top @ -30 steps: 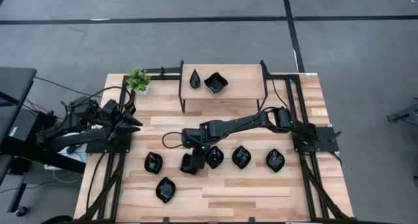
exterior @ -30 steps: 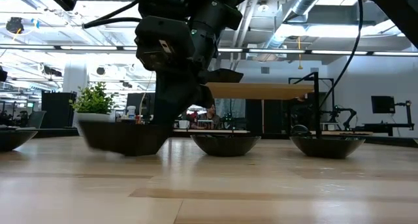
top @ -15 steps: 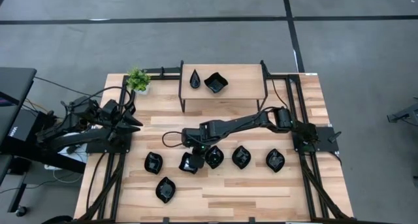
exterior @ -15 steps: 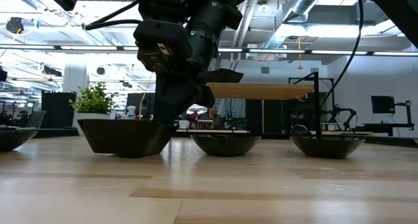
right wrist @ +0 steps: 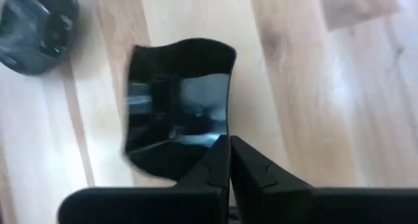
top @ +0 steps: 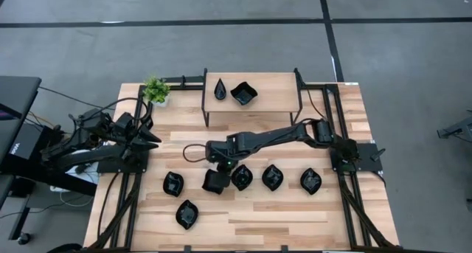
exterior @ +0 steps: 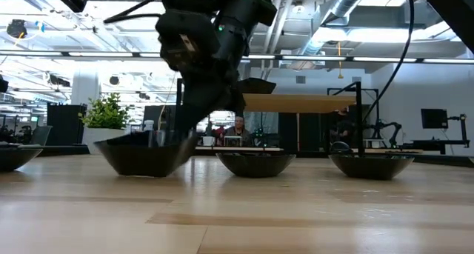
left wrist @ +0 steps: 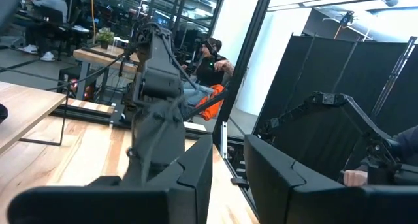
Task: Pick & Place Mini shaped plates
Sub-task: Stack the black distorted square plate on top of the black distorted square plates on the shelf
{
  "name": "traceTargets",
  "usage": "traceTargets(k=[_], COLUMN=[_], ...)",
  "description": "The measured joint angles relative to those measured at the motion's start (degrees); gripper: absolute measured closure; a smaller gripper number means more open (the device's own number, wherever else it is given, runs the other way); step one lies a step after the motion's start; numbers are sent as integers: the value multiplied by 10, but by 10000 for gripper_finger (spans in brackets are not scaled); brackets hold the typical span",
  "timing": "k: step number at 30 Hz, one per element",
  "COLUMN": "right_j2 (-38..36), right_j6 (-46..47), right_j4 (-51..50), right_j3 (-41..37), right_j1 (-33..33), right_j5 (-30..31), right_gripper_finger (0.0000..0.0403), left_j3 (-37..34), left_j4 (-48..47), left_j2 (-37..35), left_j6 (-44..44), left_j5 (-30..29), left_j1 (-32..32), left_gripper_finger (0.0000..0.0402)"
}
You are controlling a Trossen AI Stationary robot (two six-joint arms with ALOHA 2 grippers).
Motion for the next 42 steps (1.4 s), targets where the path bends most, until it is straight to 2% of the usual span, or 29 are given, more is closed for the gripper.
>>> traceTargets(k=[6,21,31,42], right_j2=[-23,-17,-16,-16], right_j6=[-2,-22,-22,-27], right_j4=[-8,-14,-8,-7], right_j3=[0,-16,-27,-30], right_j1=[-12,-23,-23,-24], right_j5=[0,-1,0,11], right_gripper_finger=[403,398,349,311], left_j3=[0,0,0,0], left_j4=[0,0,0,0], left_j2=[0,0,0,0], left_j6=[0,0,0,0], left_j5=[1,0,0,0], left_j1=[0,0,0,0], left_gripper_finger=[311,311,311,311])
